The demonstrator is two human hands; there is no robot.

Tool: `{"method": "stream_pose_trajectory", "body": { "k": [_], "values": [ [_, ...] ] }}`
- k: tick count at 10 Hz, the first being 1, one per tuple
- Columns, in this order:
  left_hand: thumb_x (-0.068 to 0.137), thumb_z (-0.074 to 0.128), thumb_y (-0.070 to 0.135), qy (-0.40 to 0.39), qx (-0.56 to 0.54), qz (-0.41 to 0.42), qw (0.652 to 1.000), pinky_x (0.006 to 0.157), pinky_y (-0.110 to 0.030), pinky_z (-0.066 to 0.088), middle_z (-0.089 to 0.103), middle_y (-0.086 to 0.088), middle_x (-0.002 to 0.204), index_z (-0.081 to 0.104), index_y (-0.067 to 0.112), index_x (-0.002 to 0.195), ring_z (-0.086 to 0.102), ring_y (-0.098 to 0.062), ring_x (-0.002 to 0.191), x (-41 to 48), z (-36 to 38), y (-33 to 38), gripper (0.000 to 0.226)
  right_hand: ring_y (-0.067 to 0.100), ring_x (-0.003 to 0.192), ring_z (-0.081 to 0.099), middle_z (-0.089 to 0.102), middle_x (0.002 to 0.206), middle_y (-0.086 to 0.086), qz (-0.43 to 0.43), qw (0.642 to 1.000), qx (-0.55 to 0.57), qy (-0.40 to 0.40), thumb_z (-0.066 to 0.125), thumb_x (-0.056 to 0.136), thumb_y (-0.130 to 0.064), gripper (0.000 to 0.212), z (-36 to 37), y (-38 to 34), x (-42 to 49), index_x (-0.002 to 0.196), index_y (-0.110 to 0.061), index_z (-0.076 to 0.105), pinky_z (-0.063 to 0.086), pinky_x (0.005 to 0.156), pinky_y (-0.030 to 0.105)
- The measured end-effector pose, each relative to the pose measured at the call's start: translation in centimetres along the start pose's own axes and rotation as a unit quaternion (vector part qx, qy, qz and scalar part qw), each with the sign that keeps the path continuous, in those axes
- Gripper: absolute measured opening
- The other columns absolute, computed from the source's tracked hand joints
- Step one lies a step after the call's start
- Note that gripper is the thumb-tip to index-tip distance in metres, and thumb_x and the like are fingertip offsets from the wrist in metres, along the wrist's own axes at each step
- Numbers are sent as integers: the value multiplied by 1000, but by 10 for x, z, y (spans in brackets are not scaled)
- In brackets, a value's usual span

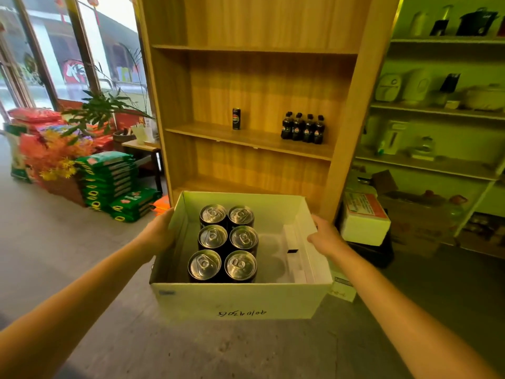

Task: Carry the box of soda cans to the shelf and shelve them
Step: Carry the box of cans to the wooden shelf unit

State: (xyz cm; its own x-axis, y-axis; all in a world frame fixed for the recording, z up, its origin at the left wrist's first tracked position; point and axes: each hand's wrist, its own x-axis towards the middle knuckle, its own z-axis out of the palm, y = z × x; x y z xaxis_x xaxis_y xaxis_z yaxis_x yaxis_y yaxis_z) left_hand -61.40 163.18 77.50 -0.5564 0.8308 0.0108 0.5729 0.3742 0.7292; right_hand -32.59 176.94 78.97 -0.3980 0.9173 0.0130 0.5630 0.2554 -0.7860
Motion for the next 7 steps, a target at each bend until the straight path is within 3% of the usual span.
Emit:
{"method": "stream_pose_trajectory", "body": {
  "k": [2,4,7],
  "values": [
    [84,49,-9,14,5,-46,999,96,-44,45,47,-19,134,30,11,141,46,-36,123,100,-23,-17,63,20,97,49,56,125,14,-2,1000,3,-14,42,88,7,44,55,-20,130,129,-10,47,38,76,29],
    [84,48,-10,45,14,-93,995,94,-45,46,42,-19,140,21,14,145,43,-36,126,232,-34,-43,71,28,110,54,57,124,15,-12,1000,-1,-20,43,90,2,40,111,-44,275,128,-11,46,41,77,30],
    [87,45,-9,55,18,-110,992,95,-45,45,38,-20,143,20,12,146,41,-36,129,392,-68,-75,67,29,112,54,57,126,13,-21,999,-19,-37,43,89,5,47,175,-88,436,132,-15,44,45,83,35]
  ]
}}
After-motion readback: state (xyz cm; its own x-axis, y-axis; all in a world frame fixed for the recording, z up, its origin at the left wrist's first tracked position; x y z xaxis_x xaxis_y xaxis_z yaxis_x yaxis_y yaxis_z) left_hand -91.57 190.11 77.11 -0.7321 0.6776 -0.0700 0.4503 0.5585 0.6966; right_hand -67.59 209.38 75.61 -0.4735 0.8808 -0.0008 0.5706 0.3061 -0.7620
